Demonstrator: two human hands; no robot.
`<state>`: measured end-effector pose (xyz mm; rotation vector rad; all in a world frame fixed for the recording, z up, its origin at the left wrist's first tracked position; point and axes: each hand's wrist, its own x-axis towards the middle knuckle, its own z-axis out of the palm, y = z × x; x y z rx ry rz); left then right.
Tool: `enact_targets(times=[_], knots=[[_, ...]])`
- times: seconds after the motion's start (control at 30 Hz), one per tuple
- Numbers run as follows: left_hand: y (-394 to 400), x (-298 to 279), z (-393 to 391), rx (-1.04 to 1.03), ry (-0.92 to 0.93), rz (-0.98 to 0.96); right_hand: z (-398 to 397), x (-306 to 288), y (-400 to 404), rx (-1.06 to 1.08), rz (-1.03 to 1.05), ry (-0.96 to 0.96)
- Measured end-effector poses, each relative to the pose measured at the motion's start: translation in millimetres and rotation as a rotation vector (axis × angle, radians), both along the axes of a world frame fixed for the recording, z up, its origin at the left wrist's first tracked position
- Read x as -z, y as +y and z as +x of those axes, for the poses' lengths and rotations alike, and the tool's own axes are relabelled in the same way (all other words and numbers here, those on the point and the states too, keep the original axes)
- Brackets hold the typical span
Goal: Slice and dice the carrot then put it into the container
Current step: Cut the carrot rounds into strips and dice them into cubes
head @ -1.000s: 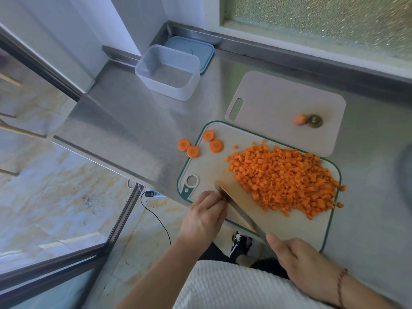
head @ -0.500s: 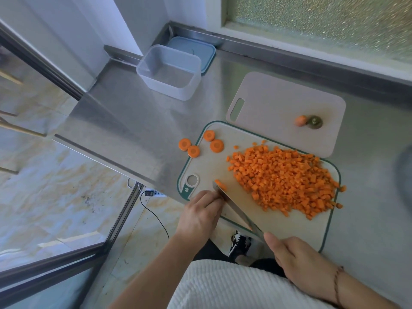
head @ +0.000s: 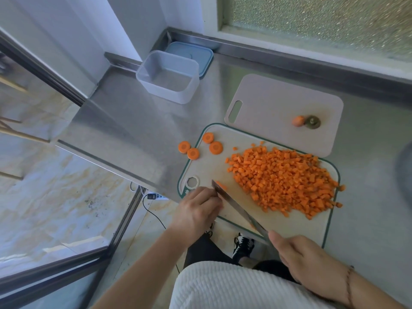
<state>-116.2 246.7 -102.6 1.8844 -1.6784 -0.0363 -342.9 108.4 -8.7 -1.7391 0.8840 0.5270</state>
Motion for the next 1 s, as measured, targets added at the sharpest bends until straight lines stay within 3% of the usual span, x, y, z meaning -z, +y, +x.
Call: enact_targets(times=[0.17, 0.3, 0.57, 0.8, 0.9, 1.0], knots=[[-12, 2, 39, 0.130, -0.039, 0.201, -15, -12, -15, -0.028, -0.135, 0.015], [-24, -2, 44, 0.249, -0.034, 0.144, -21, -10, -25, -0.115, -0.271, 0.051], [-28, 11, 2, 0.007, 0.077, 0.116, -44, -5, -34, -0.325, -0.514, 0.066], [-26, -20, 12, -0.024, 0.164, 0.054, -44, -5, -42, -0.527, -0.621, 0.134], [-31, -38, 9, 0.086, 0.315, 0.247, -45, -4, -43, -0.584, -0.662, 0.134], [-38, -40, 0, 0.262, 0.305, 0.386, -44, -4, -42, -0.610, -0.678, 0.138]])
